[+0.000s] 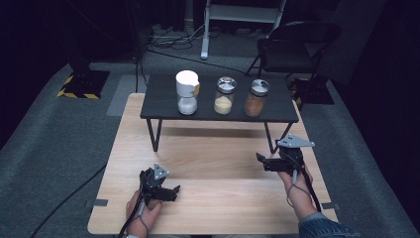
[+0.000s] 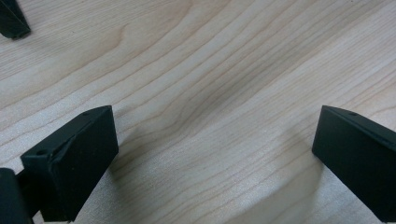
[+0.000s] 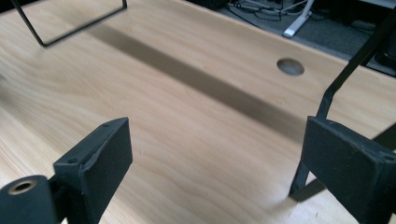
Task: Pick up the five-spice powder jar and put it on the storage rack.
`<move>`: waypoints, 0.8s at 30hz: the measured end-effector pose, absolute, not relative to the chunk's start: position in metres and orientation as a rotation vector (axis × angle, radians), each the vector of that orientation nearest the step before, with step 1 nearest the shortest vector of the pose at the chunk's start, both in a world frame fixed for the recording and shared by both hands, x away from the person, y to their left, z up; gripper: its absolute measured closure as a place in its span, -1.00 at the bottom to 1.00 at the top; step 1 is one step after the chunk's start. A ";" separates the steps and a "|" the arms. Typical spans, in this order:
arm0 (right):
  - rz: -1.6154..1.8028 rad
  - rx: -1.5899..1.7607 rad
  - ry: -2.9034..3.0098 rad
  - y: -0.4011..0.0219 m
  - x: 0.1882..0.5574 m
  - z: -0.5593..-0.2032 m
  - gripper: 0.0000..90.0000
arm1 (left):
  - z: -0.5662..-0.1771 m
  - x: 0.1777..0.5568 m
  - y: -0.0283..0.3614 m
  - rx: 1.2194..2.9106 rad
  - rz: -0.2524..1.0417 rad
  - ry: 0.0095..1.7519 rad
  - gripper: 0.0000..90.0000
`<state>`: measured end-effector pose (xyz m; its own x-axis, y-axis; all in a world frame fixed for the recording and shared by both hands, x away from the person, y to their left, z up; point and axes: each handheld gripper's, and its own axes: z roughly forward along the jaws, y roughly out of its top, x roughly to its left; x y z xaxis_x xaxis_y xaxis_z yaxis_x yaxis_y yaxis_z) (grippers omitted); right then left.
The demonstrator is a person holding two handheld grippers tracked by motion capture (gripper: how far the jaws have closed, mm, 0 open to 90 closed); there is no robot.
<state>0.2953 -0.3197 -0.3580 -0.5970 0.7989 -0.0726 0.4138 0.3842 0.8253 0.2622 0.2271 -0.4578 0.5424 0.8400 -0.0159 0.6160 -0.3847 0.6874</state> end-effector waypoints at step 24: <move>1.042 1.113 2.257 -0.337 0.284 -0.429 -0.82 | -0.458 0.262 0.227 2.132 0.446 1.169 -0.99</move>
<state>0.2843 -0.3374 -0.4287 -0.5945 0.8033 -0.0371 0.4930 0.4005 0.7724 0.2623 0.2272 -0.4578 0.5430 0.8396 -0.0159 0.6156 -0.3851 0.6876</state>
